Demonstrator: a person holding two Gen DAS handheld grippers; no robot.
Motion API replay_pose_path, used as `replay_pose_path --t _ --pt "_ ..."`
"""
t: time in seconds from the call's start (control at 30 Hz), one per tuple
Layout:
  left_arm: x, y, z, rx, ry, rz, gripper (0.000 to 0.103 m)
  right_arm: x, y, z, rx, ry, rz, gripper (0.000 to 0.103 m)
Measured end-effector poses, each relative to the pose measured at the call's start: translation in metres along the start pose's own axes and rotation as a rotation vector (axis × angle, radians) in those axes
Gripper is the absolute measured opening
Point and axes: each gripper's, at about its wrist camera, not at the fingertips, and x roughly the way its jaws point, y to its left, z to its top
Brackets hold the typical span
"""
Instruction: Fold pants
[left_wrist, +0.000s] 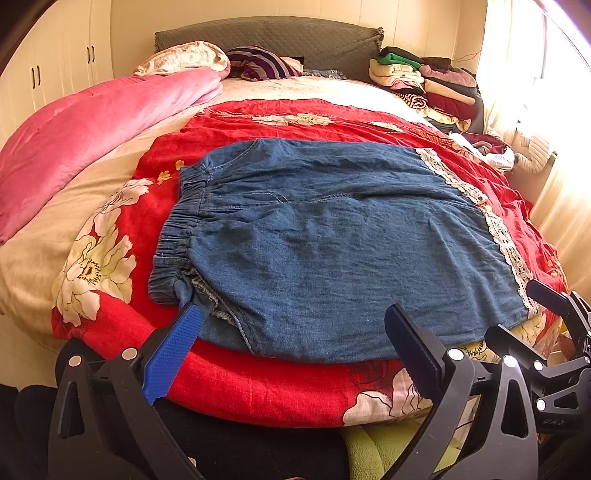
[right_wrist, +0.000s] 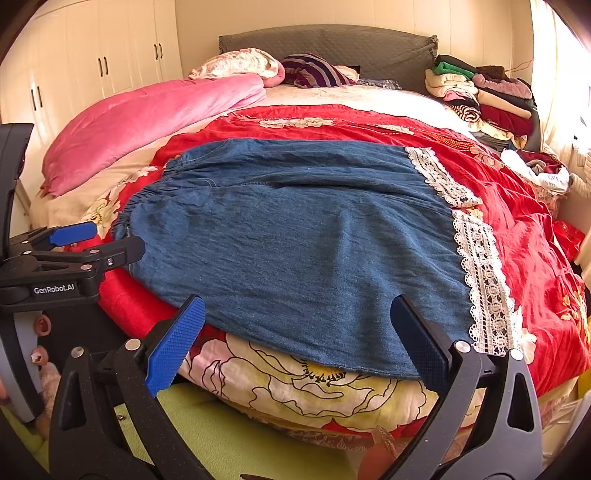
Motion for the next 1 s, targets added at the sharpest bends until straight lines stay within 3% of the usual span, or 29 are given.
replay_pose_path --t 0.47,1.0 --pt "0.004 0.005 0.005 -0.01 0.003 0.002 0.099 0.005 -0.006 0.012 0.002 -0.018 -0.007 0.095" --pt "0.033 0.045 0.043 -0.083 0.04 -0.001 0.099 0.045 -0.003 0.068 -0.013 -0.019 0.017 0.095"
